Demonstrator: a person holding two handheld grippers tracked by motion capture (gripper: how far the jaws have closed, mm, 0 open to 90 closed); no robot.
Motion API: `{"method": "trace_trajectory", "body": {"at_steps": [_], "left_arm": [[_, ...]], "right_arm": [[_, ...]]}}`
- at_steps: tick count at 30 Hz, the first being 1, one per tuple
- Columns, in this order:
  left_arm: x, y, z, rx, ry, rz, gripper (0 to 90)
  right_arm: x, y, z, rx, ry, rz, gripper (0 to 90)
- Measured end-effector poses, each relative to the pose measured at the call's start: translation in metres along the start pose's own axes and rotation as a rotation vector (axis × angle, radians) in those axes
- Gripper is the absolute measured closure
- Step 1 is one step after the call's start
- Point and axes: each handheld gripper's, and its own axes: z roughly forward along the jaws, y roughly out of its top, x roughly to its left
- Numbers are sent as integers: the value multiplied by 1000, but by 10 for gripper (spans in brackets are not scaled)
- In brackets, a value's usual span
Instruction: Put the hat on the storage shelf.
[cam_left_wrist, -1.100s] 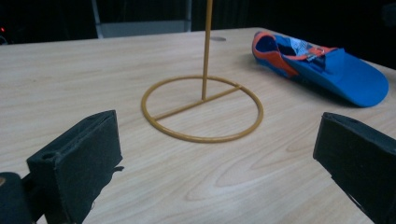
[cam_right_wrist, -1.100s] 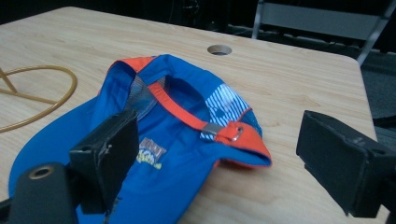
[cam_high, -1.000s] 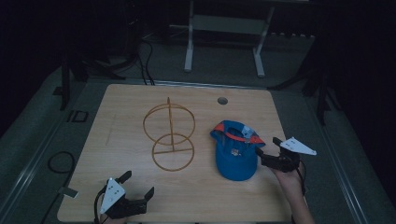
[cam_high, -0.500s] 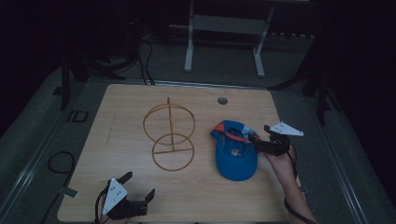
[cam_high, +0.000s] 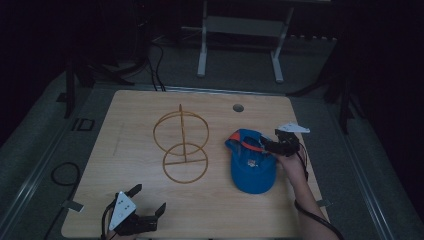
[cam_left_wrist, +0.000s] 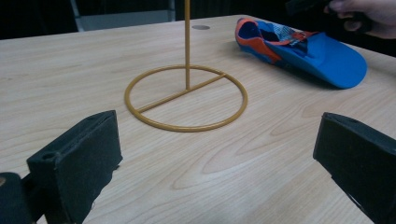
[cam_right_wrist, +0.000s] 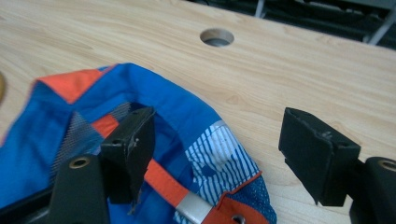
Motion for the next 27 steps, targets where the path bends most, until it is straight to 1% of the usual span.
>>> {"method": "trace_trajectory", "body": {"at_steps": [2,6,8,9,11,12,13,14,16,18,19,20,22,24,25,26,27], "left_arm": [[0,0,0,8,1,5,11],[0,0,0,5,-4,-7,11],[1,0,0,3,-3,-8,11],[1,0,0,4,-5,-8,11],[1,0,0,4,-5,-9,11],[1,-1,0,4,-8,-13,11],[1,-1,0,8,-7,-13,12],[1,-1,0,8,-7,-13,12],[1,-1,0,4,-5,-17,12],[2,-1,0,2,-2,-20,12],[2,-1,-1,3,0,-20,12],[2,-1,-1,4,4,-17,12],[2,-1,-1,4,0,-19,12],[2,-1,-1,6,0,-18,12],[2,-1,-1,6,-3,-19,12],[2,-1,0,7,-2,-19,12],[2,-1,0,9,-1,-18,12]], "right_arm": [[-1,-1,8,19,-4,8,270],[-3,-5,20,62,-15,17,270],[-6,-8,24,83,-15,29,304],[-7,-9,26,86,-21,36,308],[-8,-11,29,84,-6,54,339],[-8,-11,30,94,-9,52,345],[-7,-11,31,102,-13,44,378],[-7,-12,33,117,-16,20,406],[-5,-13,35,141,-17,-2,429],[-4,-14,37,152,-11,-13,487],[-3,-14,38,157,-10,-18,492],[-3,-15,39,170,-9,-22,523],[-2,-18,39,174,-6,-40,551],[-1,-20,41,190,0,-48,588],[0,-22,42,199,-3,-67,596],[1,-23,42,198,-2,-69,624],[0,-23,42,195,15,-52,660]]}}
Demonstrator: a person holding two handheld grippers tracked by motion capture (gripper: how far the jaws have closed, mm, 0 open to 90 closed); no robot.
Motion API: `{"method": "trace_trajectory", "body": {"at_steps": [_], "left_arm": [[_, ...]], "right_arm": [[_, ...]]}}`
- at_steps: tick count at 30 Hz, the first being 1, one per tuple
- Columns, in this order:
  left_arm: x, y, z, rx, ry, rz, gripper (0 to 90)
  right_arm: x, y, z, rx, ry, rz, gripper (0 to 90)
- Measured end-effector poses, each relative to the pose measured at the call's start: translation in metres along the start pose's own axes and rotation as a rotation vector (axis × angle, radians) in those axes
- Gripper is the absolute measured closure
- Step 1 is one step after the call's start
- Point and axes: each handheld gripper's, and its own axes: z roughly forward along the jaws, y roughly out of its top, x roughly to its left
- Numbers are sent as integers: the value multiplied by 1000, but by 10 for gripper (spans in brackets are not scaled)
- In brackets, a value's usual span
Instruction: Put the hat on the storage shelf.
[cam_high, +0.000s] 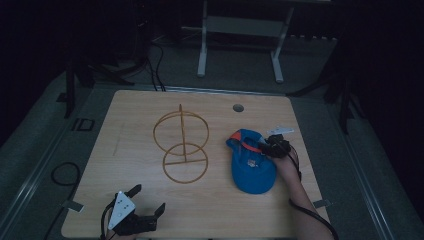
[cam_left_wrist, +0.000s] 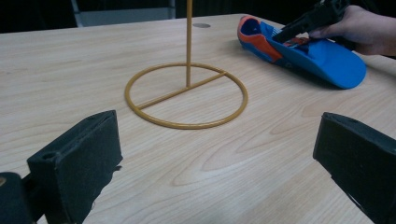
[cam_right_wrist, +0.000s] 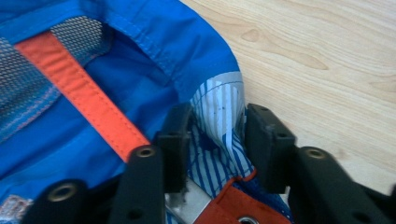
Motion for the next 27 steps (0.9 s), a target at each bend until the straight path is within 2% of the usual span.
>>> {"method": "trace_trajectory", "body": {"at_steps": [3,8,10,19,21,27], "left_arm": [[-1,0,0,0,-4,-2,12],[-1,0,0,0,-6,-6,12],[-1,0,0,0,-6,-4,12],[0,0,1,13,-6,-11,12],[0,0,2,14,-9,-12,12],[0,0,2,15,-3,-10,12]], "right_arm": [[0,0,0,2,19,-4,756],[1,1,-1,20,17,3,869],[2,2,-3,22,1,-11,879],[-1,9,-27,-72,-3,28,893],[1,12,-34,-85,-21,15,894],[6,21,-53,-134,-8,4,896]]}}
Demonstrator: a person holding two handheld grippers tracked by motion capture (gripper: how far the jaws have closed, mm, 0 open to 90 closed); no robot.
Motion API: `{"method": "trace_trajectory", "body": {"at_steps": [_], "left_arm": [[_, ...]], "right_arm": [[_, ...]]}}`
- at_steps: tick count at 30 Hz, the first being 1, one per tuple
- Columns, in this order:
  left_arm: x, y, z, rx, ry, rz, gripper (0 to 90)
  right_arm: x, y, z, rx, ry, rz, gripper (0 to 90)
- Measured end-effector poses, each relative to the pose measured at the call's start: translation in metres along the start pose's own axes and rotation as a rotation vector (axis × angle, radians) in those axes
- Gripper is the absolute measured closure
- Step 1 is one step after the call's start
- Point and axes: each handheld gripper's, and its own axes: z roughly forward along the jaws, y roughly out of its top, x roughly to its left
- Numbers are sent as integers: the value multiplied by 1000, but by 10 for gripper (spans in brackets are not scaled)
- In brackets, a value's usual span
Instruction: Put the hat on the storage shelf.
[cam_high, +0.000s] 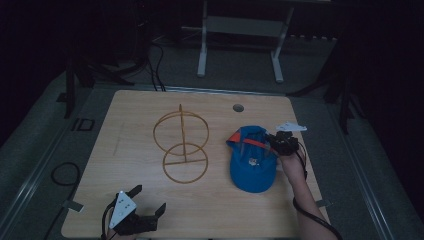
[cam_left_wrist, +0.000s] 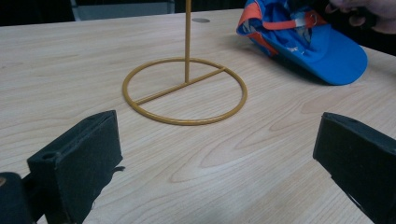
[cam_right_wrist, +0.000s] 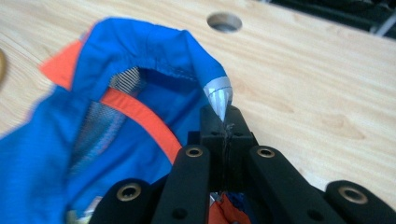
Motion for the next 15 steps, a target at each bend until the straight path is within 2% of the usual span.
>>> {"method": "trace_trajectory", "body": {"at_steps": [5,7,15], "left_arm": [[1,0,0,0,3,-3,12],[1,0,0,1,1,-3,12],[1,2,0,5,6,-7,12]], "right_arm": [[6,12,-19,-46,-5,-11,896],[7,17,-26,-72,14,-4,896],[14,33,-53,-133,28,-5,896]]}}
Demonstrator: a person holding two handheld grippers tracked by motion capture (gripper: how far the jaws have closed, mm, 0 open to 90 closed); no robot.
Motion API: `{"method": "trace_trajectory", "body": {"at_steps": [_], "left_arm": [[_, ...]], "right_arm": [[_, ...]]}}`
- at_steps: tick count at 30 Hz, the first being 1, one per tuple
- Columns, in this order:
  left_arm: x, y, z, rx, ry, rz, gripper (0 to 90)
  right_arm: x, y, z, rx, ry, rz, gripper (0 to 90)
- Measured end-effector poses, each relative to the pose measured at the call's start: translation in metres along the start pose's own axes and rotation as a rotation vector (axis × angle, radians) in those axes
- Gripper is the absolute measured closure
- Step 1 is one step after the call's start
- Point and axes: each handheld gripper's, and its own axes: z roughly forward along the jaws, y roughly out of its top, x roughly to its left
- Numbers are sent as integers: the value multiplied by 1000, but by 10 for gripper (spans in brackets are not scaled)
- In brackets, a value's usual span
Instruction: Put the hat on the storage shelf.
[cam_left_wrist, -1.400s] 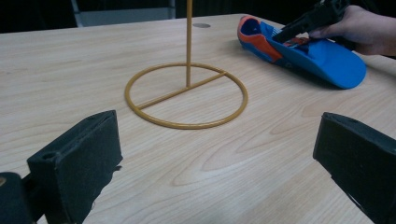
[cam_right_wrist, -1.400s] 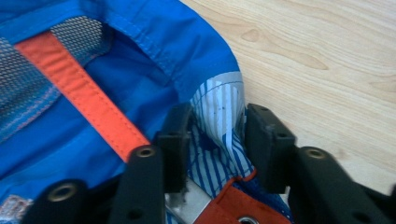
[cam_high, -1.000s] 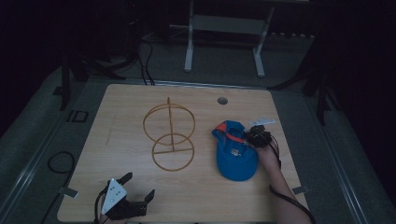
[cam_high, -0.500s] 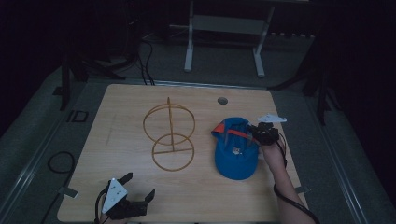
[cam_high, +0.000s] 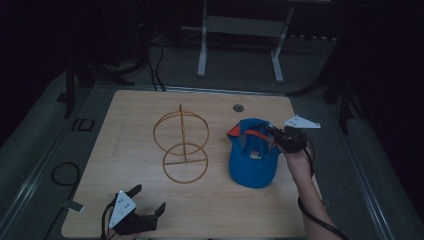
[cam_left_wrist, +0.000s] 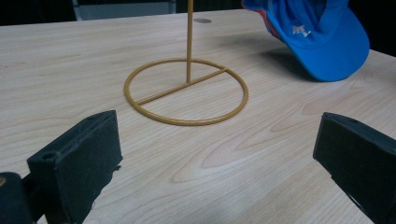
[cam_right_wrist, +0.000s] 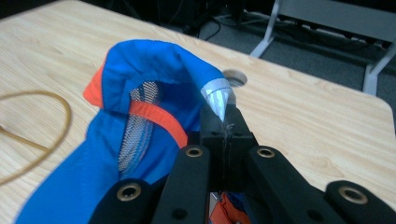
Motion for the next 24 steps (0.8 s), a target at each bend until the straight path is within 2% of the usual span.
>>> {"method": "trace_trajectory", "body": {"at_steps": [4,6,9,14,16,24], "left_arm": [[-1,3,-1,1,-5,-13,12],[-3,5,-3,-1,-1,-3,12],[-4,12,-5,-9,-8,-9,12],[-7,22,-7,-21,-25,14,12],[-10,31,-9,-28,-25,30,12],[-25,73,-17,-53,-45,69,12]], "right_arm": [[5,10,-14,-32,0,-10,896],[7,15,-22,-51,10,-11,896],[11,22,-34,-79,8,-9,896],[17,31,-49,-117,-3,-32,896],[21,38,-61,-139,-9,-50,896],[27,50,-84,-178,-43,-92,896]]}}
